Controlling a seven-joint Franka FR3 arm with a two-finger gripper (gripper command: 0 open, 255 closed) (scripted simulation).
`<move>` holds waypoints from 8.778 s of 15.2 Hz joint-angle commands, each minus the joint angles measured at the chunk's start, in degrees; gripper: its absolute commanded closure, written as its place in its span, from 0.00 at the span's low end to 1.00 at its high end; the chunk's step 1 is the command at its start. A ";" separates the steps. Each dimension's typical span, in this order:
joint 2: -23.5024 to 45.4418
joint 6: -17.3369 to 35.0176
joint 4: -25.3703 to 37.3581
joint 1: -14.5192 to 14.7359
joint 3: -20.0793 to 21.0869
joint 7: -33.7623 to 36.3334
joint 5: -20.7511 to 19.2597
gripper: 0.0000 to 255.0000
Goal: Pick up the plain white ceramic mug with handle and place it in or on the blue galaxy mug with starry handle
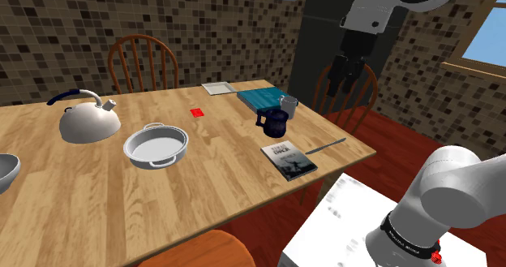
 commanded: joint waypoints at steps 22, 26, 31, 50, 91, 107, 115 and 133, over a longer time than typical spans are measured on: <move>35.78 25.41 11.12 -4.80 -9.68 -13.03 -4.99 0.00; 43.81 27.97 16.80 -5.75 -11.03 -15.41 -4.20 0.00; 54.19 29.77 25.61 -7.40 -12.15 -18.24 -2.61 0.00; 70.92 34.18 38.24 -10.66 -12.28 -21.58 0.33 0.00; 66.37 14.77 53.24 -10.84 -13.04 -20.36 -1.13 1.00; 55.74 13.27 44.59 -1.12 -9.22 -6.83 -4.73 1.00; 53.65 16.18 39.65 1.74 -7.50 -2.28 -5.52 1.00; 54.93 26.65 30.45 1.77 -7.42 -2.43 -5.29 1.00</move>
